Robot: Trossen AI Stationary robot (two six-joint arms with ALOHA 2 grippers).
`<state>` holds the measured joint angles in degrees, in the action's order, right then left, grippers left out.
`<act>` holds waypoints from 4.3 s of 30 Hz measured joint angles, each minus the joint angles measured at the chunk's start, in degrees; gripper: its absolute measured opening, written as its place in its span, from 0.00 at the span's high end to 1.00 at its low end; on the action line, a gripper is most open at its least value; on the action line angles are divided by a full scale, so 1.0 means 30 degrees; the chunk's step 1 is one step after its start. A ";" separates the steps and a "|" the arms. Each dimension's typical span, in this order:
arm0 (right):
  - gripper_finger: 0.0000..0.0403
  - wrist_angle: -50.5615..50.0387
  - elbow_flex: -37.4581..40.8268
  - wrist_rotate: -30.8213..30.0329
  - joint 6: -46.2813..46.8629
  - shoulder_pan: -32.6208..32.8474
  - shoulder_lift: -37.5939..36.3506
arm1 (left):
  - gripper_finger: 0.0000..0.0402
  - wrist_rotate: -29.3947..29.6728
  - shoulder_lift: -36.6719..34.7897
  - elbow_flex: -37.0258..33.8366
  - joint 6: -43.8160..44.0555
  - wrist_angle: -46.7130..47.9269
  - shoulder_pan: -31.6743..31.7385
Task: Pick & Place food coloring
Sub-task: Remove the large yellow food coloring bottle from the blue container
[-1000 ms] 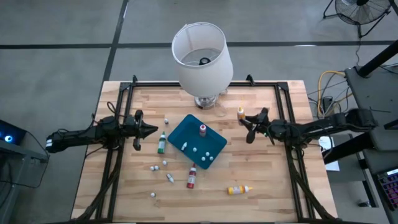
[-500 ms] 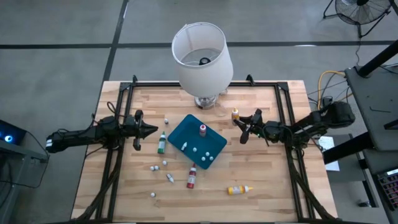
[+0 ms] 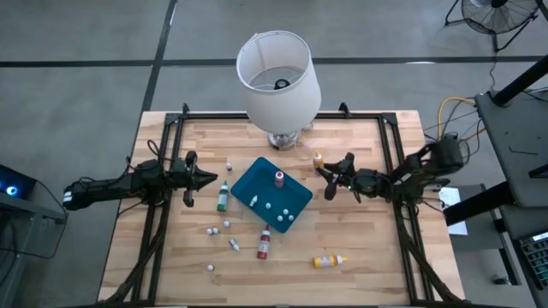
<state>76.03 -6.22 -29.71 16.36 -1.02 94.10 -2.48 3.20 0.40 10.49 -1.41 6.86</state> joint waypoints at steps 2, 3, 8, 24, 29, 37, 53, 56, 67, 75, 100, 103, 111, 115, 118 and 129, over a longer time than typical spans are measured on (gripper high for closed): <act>0.78 0.1179 0.0000 0.0000 -0.0014 -0.0007 0.0852 | 1.00 0.0000 0.0000 0.0000 -0.0002 0.0007 0.0001; 0.78 0.1771 0.0000 0.0000 -0.0007 -0.0007 0.1300 | 1.00 -0.0004 0.0000 0.0000 0.0002 0.0000 0.0001; 0.78 0.3821 0.0000 0.0003 0.0008 0.0000 0.2857 | 1.00 0.0000 0.0007 0.0001 0.0004 0.0000 -0.0003; 0.78 0.3289 -0.1311 0.1472 -0.0120 -0.0605 0.3833 | 1.00 0.0000 0.0002 0.0002 -0.0002 0.0005 0.0002; 0.78 0.3441 -0.1472 0.1479 -0.0175 -0.1125 0.4426 | 1.00 0.0000 0.0007 0.0000 0.0004 0.0007 -0.0003; 0.78 0.3437 -0.1802 0.1660 -0.1292 -0.1884 0.5598 | 1.00 -0.0001 0.0007 0.0000 0.0004 0.0007 -0.0003; 0.78 0.4508 -0.3162 0.2412 -0.1491 -0.2229 0.8228 | 1.00 0.0000 0.0000 0.0007 0.0001 0.0004 0.0001; 0.78 0.4523 -0.3127 0.2403 -0.1466 -0.2229 0.8269 | 1.00 0.0000 0.0007 0.0007 -0.0002 0.0001 -0.0002; 0.78 0.4530 -0.2749 0.2397 -0.1457 -0.2208 0.8218 | 1.00 0.0000 0.0001 0.0007 -0.0002 0.0001 -0.0003; 0.78 0.4659 -0.2294 0.2324 -0.1479 -0.2001 0.8018 | 1.00 0.0000 0.0007 0.0006 -0.0002 0.0007 -0.0002; 0.78 0.4691 -0.1603 0.2412 -0.2018 -0.0736 0.7745 | 1.00 -0.0006 0.0000 0.0006 -0.0002 0.0006 -0.0003; 0.78 0.4691 -0.1619 0.2381 -0.2018 -0.0736 0.7745 | 1.00 0.0000 0.0002 0.0007 -0.0002 0.0007 -0.0003; 0.78 0.4371 -0.1041 0.2233 -0.2403 -0.0730 0.6701 | 1.00 0.0000 0.0006 0.0002 -0.0001 0.0006 0.0002; 0.78 0.4333 -0.0288 0.1975 -0.2441 -0.0680 0.5326 | 1.00 0.0000 0.0002 0.0006 -0.0002 0.0006 0.0003; 0.78 0.4440 0.0242 0.1947 -0.2448 -0.0389 0.3970 | 1.00 -0.0007 0.0007 0.0007 -0.0002 0.0007 -0.0002; 0.78 0.3711 0.1173 0.3603 -0.2322 0.1852 -0.0910 | 1.00 -0.0001 0.0007 0.0001 -0.0002 0.0006 -0.0003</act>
<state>87.17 -2.70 -18.91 9.40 4.54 91.37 -2.48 3.22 0.41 10.48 -1.39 6.85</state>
